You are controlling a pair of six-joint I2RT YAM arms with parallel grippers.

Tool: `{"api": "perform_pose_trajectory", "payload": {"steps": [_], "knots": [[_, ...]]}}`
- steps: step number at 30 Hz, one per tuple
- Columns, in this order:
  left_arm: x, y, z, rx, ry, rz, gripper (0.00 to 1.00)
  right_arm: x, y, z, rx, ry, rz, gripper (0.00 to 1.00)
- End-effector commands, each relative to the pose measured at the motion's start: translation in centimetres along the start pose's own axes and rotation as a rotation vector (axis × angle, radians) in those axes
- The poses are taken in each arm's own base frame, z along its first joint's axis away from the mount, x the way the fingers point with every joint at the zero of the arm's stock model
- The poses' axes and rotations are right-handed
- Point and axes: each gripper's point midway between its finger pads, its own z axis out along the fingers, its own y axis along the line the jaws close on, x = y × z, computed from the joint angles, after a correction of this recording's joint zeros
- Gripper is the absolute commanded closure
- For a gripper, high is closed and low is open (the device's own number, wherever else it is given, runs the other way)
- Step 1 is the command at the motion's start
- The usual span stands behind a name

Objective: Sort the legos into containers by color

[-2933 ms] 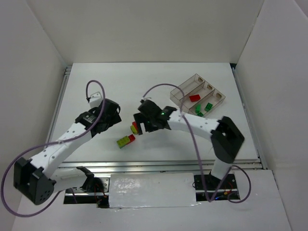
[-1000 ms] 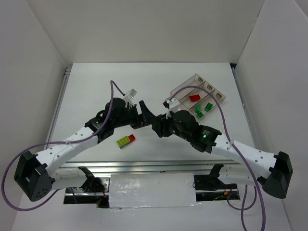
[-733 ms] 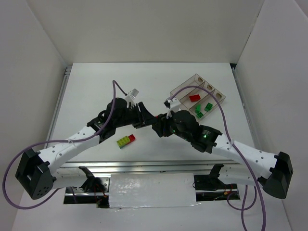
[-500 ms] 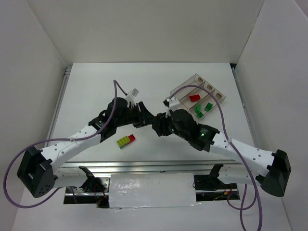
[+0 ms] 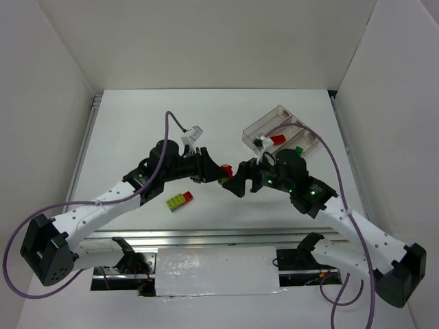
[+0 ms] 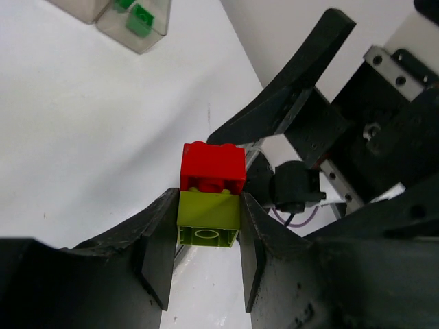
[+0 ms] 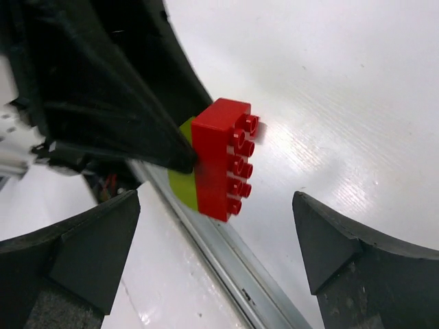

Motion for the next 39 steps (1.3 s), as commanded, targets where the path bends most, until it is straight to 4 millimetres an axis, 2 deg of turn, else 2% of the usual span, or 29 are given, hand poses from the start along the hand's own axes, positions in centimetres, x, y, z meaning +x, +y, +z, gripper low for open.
{"api": "perform_pose_trajectory", "payload": {"steps": [1, 2, 4, 8, 10, 12, 17, 21, 27, 29, 30, 31, 32, 35, 39], "knots": [[-1.4, -4.1, -1.4, 0.182, -0.038, 0.197, 1.0, -0.6, 3.8, -3.6, -0.268, -0.029, -0.093, 0.0], [-1.2, -4.5, -1.9, 0.206, -0.038, 0.22, 1.0, -1.0, 3.5, -4.2, -0.263, -0.044, -0.096, 0.0], [-0.9, -5.9, -2.8, 0.277, -0.037, 0.279, 1.0, -1.0, 4.0, -5.2, -0.303, -0.053, -0.103, 0.0], [0.0, -8.1, -4.4, 0.417, -0.022, 0.364, 1.0, -1.3, 4.2, -5.1, -0.332, -0.055, -0.112, 0.03], [0.6, -9.2, -5.3, 0.49, -0.011, 0.391, 1.0, -0.8, 5.3, -5.4, -0.413, -0.036, -0.107, 0.06], [0.9, -9.7, -5.8, 0.527, -0.009, 0.401, 1.0, -1.1, 6.6, -5.9, -0.502, -0.054, -0.116, 0.07], [1.4, -10.3, -6.4, 0.579, 0.002, 0.402, 1.0, -2.3, 7.5, -6.2, -0.539, -0.092, -0.134, 0.12], [1.6, -10.6, -6.5, 0.612, 0.006, 0.4, 1.0, -2.7, 7.9, -6.1, -0.563, -0.099, -0.131, 0.33], [1.4, -10.4, -6.0, 0.599, 0.005, 0.379, 1.0, -2.0, 8.3, -5.8, -0.625, -0.082, -0.106, 0.39], [1.3, -10.5, -5.9, 0.598, 0.004, 0.379, 1.0, -1.8, 8.3, -5.7, -0.64, -0.082, -0.1, 0.47], [1.2, -10.3, -5.7, 0.584, 0.003, 0.373, 1.0, -1.8, 8.4, -5.7, -0.644, -0.087, -0.103, 0.66], [1.1, -10.4, -5.7, 0.588, -0.001, 0.385, 1.0, -1.9, 8.2, -5.7, -0.634, -0.095, -0.107, 0.89], [1.5, -9.8, -5.6, 0.566, 0.02, 0.374, 1.0, -1.9, 8.0, -5.6, -0.617, -0.1, -0.112, 1.0], [0.6, -8.7, -5.0, 0.463, 0.001, 0.391, 1.0, -2.2, 6.3, -5.7, -0.526, -0.14, -0.131, 1.0], [0.1, -7.4, -5.9, 0.375, -0.072, 0.435, 1.0, -2.7, 5.8, -6.9, -0.52, -0.183, -0.148, 1.0]]}}
